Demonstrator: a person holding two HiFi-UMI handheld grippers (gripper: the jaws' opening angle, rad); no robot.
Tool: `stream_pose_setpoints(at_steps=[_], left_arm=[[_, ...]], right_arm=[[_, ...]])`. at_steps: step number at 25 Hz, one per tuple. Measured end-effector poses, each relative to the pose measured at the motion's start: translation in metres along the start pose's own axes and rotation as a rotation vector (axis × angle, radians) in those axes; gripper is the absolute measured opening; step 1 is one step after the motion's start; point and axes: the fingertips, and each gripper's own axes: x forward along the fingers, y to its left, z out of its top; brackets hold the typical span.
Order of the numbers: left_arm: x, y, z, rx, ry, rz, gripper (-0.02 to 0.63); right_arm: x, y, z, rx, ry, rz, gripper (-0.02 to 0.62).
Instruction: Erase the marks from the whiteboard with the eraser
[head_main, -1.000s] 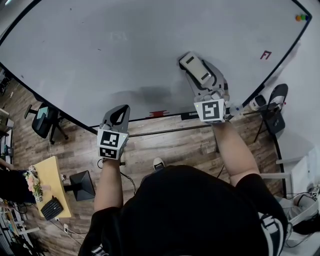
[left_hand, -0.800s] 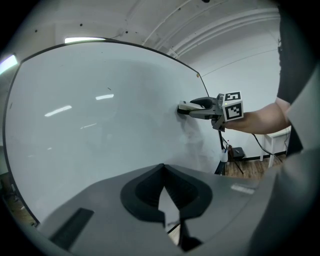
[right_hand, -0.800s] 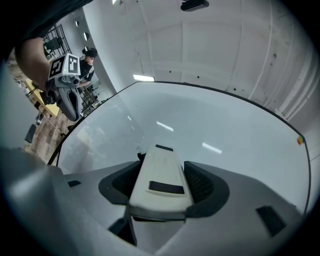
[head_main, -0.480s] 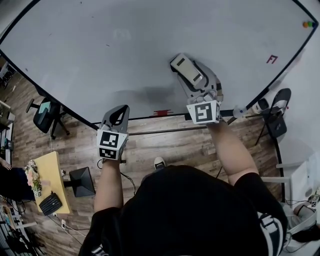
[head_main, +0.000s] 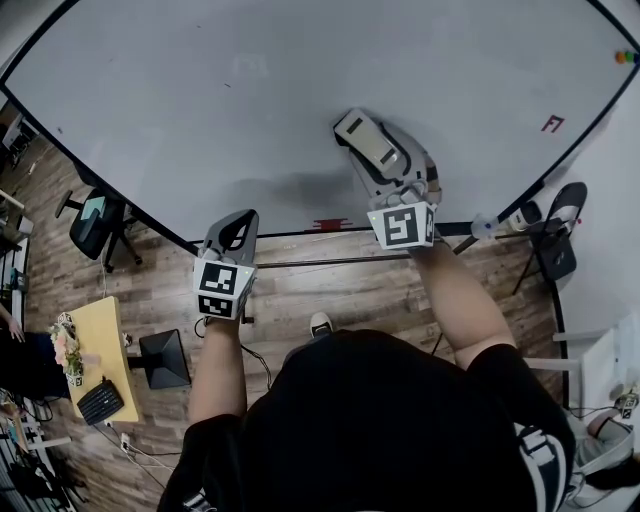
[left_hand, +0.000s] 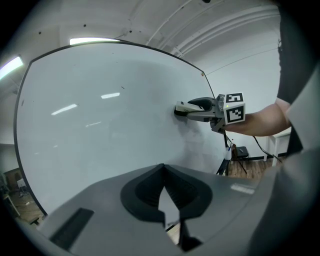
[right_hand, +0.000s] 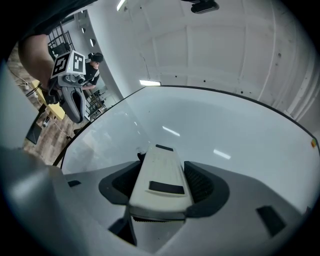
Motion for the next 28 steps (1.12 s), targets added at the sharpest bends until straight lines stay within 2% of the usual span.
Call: stream_pose_setpoints(at_steps=[14, 28], left_arm=[[0.009, -0.004, 0.003, 0.011, 0.005, -0.016, 0.011], [0.027, -0.017, 0.014, 0.023, -0.011, -0.06, 0.011]], right_arm=[[-0.003, -0.004, -0.007, -0.042, 0.005, 0.004, 0.262], [-0.021, -0.029, -0.03, -0.078, 0.054, -0.031, 0.262]])
